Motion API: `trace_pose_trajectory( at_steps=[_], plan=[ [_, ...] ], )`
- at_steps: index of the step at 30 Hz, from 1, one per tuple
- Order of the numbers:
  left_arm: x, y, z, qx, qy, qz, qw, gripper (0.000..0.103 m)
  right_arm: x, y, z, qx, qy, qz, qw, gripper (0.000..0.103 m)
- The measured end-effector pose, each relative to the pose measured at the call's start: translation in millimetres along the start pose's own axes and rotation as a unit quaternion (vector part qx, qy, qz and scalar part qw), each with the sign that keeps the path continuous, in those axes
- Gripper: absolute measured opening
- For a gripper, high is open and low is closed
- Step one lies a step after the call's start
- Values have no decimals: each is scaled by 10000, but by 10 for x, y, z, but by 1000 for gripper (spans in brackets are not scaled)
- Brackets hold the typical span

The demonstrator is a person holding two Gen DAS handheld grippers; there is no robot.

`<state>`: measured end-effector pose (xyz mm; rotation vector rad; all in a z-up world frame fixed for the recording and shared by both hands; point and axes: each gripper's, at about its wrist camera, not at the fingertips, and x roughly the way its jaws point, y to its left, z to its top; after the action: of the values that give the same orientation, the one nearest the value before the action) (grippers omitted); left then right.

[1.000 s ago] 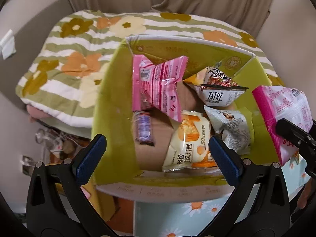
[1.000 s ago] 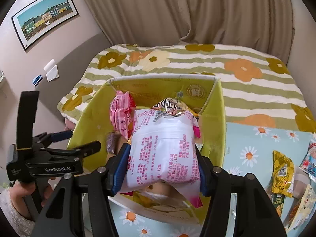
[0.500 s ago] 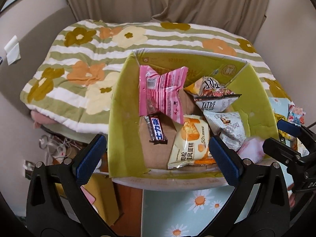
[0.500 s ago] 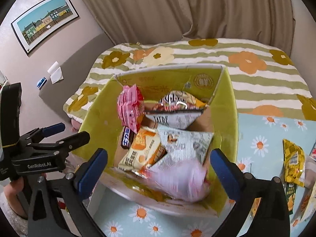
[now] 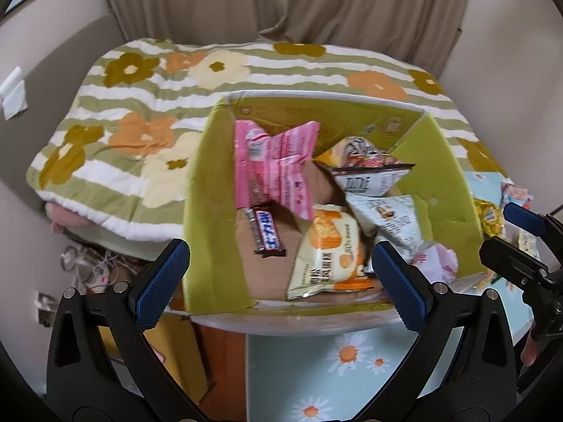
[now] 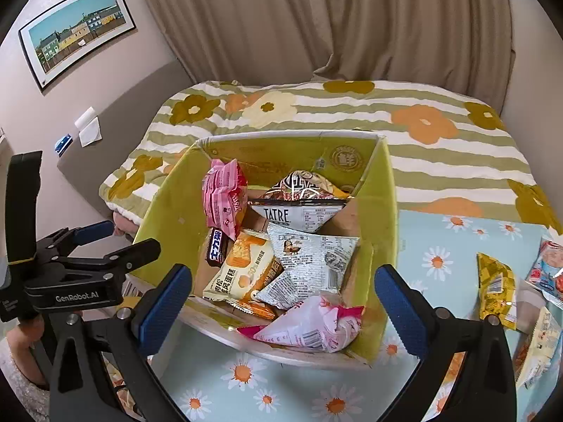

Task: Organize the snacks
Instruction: 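Move both tools back toward the remaining snacks on the bed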

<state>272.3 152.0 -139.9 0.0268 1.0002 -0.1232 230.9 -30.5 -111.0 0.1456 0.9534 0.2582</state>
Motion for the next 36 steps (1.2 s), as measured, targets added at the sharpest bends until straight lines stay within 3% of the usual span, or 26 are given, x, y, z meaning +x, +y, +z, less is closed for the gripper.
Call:
trace_pose_trajectory(
  at_steps=[7, 14, 27, 32, 36],
  plan=[
    [-84, -319, 69, 336, -81, -254, 9991, 103, -282, -144, -43, 144, -221, -225, 9994, 103],
    [-238, -880, 106, 687, -236, -427, 9964, 103, -713, -586, -150, 411, -629, -449, 9962, 103],
    [-373, -2419, 55, 1089, -405, -899, 9892, 103, -1450, -1773, -579, 921, -943, -840, 9877, 103],
    [-236, -3000, -7, 1230, -213, -1033, 9868, 103, -1619, -2182, -770, 1070, -1068, -946, 9840, 103],
    [-65, -3355, -50, 1229, 12, -1164, 9856, 103, -1621, -2476, -910, 1191, -929, -886, 9846, 103]
  ],
)
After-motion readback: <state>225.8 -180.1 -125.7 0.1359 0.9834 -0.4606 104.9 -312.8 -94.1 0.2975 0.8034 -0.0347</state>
